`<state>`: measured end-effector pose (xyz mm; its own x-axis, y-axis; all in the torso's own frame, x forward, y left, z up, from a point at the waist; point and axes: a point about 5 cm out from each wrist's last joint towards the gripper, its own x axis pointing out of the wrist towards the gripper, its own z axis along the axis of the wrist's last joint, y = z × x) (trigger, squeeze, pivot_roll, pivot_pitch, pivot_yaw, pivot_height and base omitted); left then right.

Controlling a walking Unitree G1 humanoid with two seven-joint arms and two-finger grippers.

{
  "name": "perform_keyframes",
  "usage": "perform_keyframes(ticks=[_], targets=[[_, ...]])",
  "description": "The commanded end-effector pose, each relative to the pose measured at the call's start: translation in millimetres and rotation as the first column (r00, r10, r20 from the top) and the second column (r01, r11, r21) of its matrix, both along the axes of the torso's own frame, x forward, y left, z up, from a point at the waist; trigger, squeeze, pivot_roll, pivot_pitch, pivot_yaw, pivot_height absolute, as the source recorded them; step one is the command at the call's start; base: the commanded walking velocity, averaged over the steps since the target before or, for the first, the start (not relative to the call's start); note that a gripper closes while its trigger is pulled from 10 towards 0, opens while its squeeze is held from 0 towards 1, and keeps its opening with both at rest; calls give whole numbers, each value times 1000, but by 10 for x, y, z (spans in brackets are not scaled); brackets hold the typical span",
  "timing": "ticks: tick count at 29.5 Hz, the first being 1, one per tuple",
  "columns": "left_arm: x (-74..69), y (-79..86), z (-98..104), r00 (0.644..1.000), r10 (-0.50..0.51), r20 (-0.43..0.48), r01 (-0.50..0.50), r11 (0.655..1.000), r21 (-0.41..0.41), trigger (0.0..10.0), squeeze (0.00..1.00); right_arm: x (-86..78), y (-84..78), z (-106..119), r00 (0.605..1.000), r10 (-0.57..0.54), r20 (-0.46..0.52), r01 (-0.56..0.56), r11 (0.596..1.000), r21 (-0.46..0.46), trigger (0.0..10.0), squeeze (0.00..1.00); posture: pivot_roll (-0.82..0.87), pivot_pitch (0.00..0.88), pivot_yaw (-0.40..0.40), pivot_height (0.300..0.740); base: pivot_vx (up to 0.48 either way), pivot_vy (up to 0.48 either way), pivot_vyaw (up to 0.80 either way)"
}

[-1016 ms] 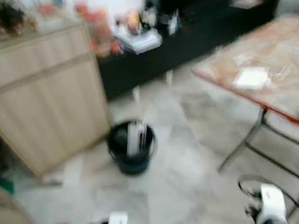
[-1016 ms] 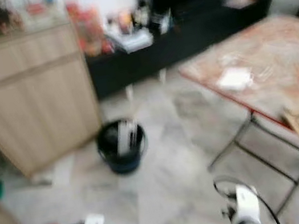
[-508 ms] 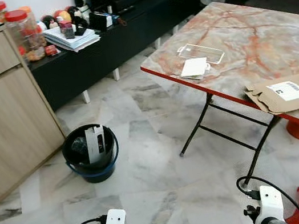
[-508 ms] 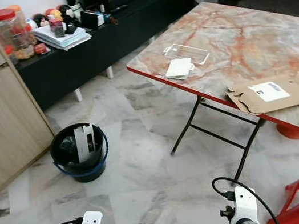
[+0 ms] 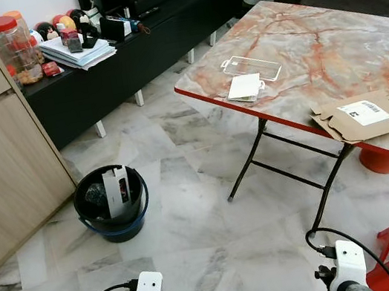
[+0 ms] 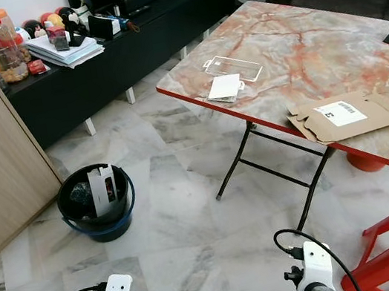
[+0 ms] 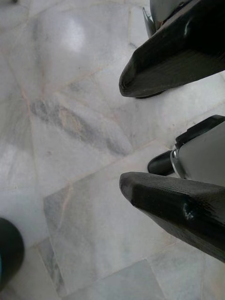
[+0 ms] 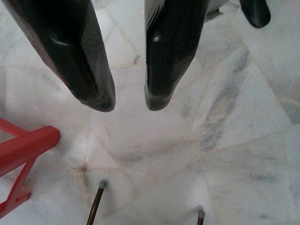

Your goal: Picking trash to rubbish bin

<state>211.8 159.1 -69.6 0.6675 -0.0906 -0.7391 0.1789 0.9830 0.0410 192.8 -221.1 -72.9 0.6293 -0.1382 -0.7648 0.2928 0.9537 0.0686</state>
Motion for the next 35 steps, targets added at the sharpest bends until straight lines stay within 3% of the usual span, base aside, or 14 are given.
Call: perform_keyframes(ticks=[1,8,13,35], targets=[[-37,-7,-24,1000,-6,-15,6,1000,7,10000,0,15,-18,13,1000,2,9,-2,1000,-8,10000,0,3,13,-117,740,0,0,-700],[-42,-3,-27,999,28,-18,-28,1000,-11,10000,0,10,-27,13,1000,-1,8,1,1000,-10,10000,0,3,28,-122,740,0,0,-701],[-47,11,-30,999,28,-20,-28,1000,-1,10000,0,3,-26,9,1000,-1,6,1,1000,-10,10000,0,3,28,-122,740,0,419,-700],[-35,16,-23,1000,20,-13,-20,1000,15,10000,0,3,-37,11,1000,-8,5,8,1000,-10,10000,0,0,45,-123,740,0,0,-705]])
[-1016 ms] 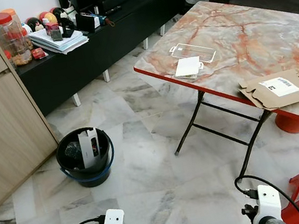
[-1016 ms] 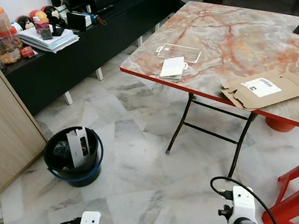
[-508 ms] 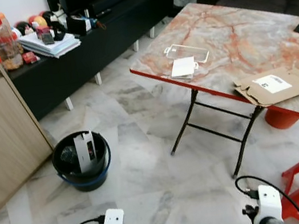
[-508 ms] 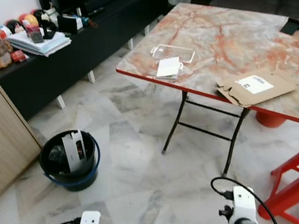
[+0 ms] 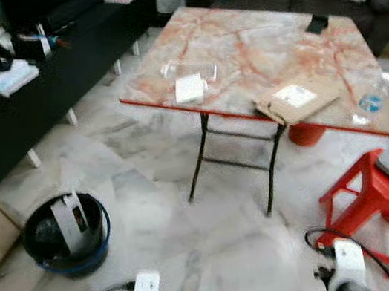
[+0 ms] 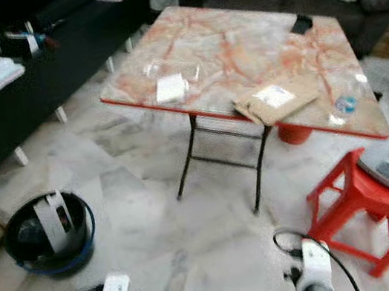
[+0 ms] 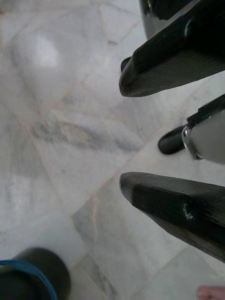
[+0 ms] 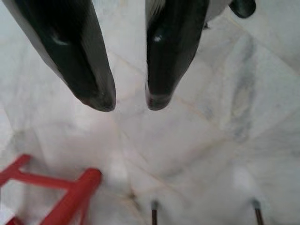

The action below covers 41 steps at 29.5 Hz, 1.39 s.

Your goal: Picking trash to rubbish bin

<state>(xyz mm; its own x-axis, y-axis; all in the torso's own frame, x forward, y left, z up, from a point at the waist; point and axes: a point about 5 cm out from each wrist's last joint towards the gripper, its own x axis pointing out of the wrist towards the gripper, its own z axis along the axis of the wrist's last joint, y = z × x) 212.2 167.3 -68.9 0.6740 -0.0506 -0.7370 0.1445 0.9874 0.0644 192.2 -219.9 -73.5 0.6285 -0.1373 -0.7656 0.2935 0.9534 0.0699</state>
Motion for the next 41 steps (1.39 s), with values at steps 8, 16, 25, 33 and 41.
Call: perform_keyframes(ticks=[8,16,25,33,41], targets=[[-35,-62,-27,1000,-8,-17,8,1000,-6,10000,0,8,-68,21,1000,-9,7,9,1000,-15,10000,0,0,49,-125,740,0,0,-706],[-32,-58,-25,1000,-6,-16,6,1000,-2,10000,0,13,-72,24,1000,-13,9,13,1000,-15,10000,0,-2,48,-124,740,0,0,-707],[-18,-57,-16,1000,-13,-8,13,1000,7,10000,0,26,-67,32,1000,-15,23,15,1000,-11,10000,0,-2,51,-122,740,0,0,-456],[102,-40,58,999,2,38,-3,1000,24,10000,0,78,-58,62,998,-20,54,20,1000,-1,10000,0,2,54,-117,740,0,0,0],[152,68,97,994,84,64,-86,995,41,10000,0,120,-30,80,997,-26,72,25,1000,11,10000,0,5,51,-106,740,0,0,0]])
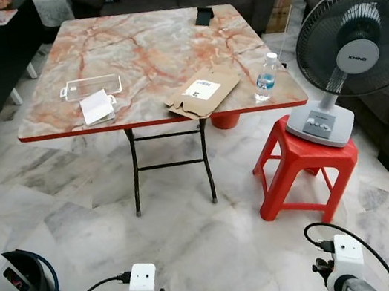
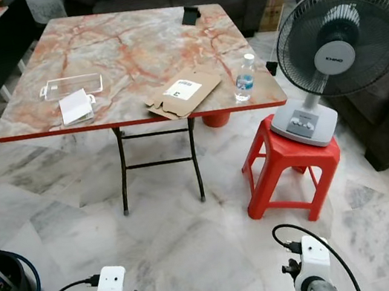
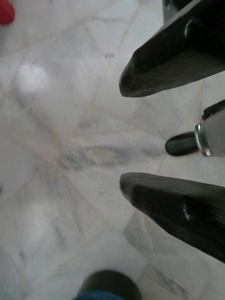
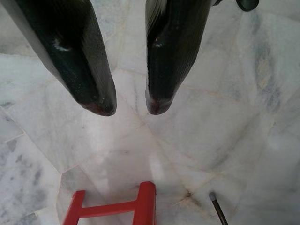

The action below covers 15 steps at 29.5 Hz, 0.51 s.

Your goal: Picking trash to rubbish bin

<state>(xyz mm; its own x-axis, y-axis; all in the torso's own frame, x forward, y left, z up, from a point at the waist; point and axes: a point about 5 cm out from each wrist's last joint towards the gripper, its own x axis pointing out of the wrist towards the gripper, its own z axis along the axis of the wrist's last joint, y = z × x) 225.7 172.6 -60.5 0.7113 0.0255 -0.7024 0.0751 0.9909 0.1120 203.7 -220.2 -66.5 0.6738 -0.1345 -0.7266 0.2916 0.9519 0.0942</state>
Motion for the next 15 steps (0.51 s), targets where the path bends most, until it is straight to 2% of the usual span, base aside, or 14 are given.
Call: perform_keyframes(ticks=[1,12,15], targets=[[17,26,15,1000,21,13,-21,1000,6,10000,0,5,-25,10,1000,-21,9,21,1000,4,10000,0,6,51,-106,740,0,0,0],[15,94,21,999,36,16,-36,999,23,10000,0,18,37,3,1000,-14,9,14,1000,14,10000,0,11,41,-85,740,0,0,0],[26,111,33,999,38,28,-39,999,35,10000,0,75,48,38,999,-10,39,9,1000,14,10000,0,10,36,-79,740,0,0,0]])
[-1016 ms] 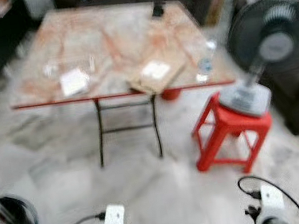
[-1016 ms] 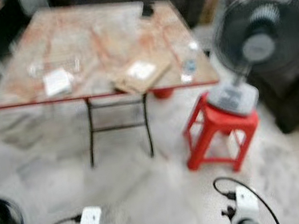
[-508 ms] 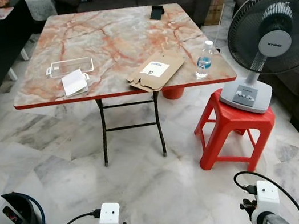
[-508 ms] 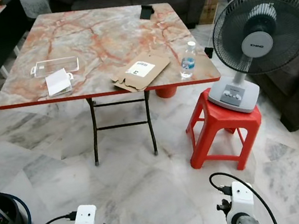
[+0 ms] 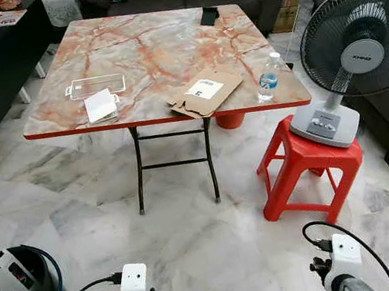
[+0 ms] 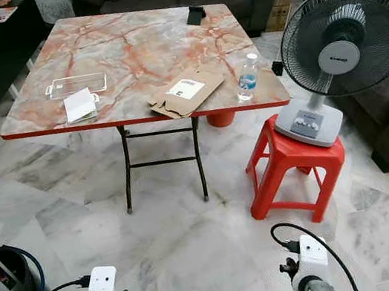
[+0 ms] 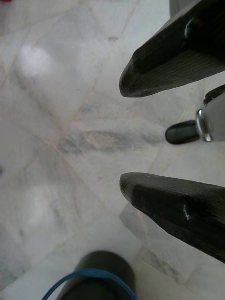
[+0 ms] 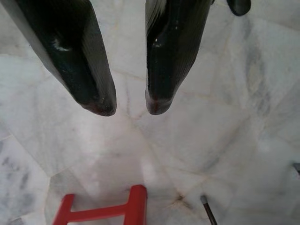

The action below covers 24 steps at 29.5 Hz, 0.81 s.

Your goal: Picking trash to rubbish bin

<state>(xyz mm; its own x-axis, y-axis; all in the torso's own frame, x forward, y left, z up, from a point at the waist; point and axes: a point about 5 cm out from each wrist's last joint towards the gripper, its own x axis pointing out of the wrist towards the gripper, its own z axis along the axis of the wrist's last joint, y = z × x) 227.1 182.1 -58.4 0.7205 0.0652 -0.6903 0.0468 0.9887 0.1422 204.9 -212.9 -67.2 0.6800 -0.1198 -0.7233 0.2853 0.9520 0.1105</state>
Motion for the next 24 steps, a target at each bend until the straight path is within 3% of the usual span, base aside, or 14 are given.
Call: perform_keyframes(ticks=[1,2,4,6,10,12,14,18,24], targets=[[26,24,24,1000,17,23,-17,1000,8,10000,0,98,-28,69,999,-13,51,13,1000,-3,10000,0,9,34,-77,740,0,0,0],[110,58,96,995,51,80,-51,999,-3,10000,0,230,-38,170,992,36,120,-32,999,-34,10000,0,3,30,-73,740,0,0,0],[146,70,127,992,64,104,-63,998,-9,10000,0,277,-38,207,988,61,143,-55,997,-49,10000,0,3,30,-73,740,0,0,0],[299,86,264,976,94,198,-88,995,-39,10000,0,477,-42,373,965,127,231,-109,990,-92,10000,0,11,18,-78,740,0,0,0],[454,84,418,949,118,293,-99,992,-79,10000,0,717,-22,596,924,176,339,-142,982,-124,10000,0,7,14,-78,740,0,0,0],[531,73,496,935,117,335,-93,992,-87,10000,0,841,18,718,896,207,392,-166,977,-136,10000,0,7,14,-78,740,0,0,0],[653,52,624,912,116,394,-84,992,-96,10000,0,1024,154,904,842,257,475,-222,966,-130,10000,0,-4,0,-79,740,0,0,0],[799,24,794,875,126,467,-81,990,-114,10000,0,1191,299,1096,788,262,558,-246,964,-106,10000,0,9,0,-83,740,0,0,0],[950,-73,1009,820,80,567,-30,995,-97,10000,0,1314,501,1266,721,294,627,-285,951,-118,10000,0,12,0,-85,740,0,0,223]])
